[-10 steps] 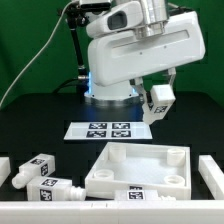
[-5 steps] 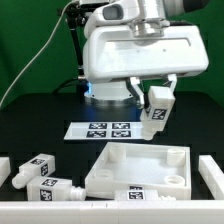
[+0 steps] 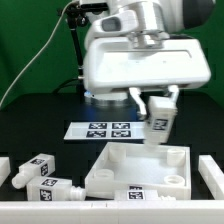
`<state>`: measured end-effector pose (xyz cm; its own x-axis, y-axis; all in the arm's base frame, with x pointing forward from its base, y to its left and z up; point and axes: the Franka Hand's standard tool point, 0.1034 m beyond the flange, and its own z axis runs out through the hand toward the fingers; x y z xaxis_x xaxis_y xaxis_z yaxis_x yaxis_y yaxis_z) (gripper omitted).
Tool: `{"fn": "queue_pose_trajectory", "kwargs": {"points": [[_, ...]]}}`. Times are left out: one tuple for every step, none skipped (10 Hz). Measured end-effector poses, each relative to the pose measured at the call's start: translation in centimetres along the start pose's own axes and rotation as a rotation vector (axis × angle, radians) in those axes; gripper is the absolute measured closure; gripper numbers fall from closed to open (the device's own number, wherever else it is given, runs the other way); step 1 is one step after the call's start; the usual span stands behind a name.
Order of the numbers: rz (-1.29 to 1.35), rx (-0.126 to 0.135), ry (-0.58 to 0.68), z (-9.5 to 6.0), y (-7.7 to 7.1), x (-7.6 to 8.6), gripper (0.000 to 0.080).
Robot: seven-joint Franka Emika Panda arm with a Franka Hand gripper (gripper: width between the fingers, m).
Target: Assemble one leg
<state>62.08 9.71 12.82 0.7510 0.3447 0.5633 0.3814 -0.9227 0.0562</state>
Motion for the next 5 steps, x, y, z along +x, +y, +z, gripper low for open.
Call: {"fn": "queue_pose_trajectory", "kwargs": {"points": [[-0.013, 0.013, 0.021, 0.80, -0.98, 1.56, 0.0519], [-0.016, 0.014, 0.029, 0.79, -1.27, 2.06, 0.0519], [-0.016, 0.007, 0.024, 0.59, -1.11, 1.41, 0.0519], [-0.015, 0.008, 0.021, 0.66, -1.16, 1.26, 0.0519], [-0.014, 0.008, 0.021, 0.68, -1.16, 1.23, 0.0519]]}}
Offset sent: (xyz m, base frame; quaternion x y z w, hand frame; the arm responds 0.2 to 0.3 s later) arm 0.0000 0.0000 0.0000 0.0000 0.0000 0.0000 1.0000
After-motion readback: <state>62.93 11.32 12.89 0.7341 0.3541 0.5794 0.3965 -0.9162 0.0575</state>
